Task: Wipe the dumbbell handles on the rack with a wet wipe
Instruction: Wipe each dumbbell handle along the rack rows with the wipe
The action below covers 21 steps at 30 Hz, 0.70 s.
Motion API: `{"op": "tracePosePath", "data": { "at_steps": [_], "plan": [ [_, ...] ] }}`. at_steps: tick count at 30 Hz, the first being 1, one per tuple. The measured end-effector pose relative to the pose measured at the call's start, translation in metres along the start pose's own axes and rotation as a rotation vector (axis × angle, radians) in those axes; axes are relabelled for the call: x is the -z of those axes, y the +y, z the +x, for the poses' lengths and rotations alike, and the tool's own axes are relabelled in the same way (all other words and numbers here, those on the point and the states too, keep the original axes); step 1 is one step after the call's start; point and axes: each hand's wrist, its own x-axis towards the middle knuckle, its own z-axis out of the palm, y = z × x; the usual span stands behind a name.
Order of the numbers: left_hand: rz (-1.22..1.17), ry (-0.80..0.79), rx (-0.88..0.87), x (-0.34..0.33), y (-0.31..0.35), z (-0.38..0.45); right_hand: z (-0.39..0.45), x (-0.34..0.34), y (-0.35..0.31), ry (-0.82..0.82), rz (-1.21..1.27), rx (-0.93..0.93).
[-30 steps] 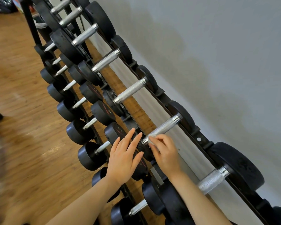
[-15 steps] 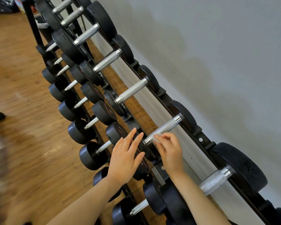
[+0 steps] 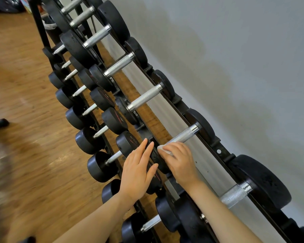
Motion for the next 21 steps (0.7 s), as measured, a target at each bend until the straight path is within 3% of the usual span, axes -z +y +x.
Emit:
{"op": "tracePosePath", "data": {
  "at_steps": [5,10,15,21],
  "plan": [
    [0.020,-0.006,-0.006,0.001,-0.001,-0.001,0.016,0.018,0.017,-0.110,-0.131,0.097],
    [0.035,-0.004,-0.009,0.000,0.000,-0.001,0.022,0.015,0.013,-0.323,-0.120,0.234],
    [0.049,-0.018,-0.004,0.000,-0.001,0.000,0.031,0.019,0.020,-0.265,-0.192,0.100],
    [0.069,-0.043,-0.006,0.002,-0.002,0.000,0.022,0.008,0.008,-0.254,-0.134,0.117]
  ]
}}
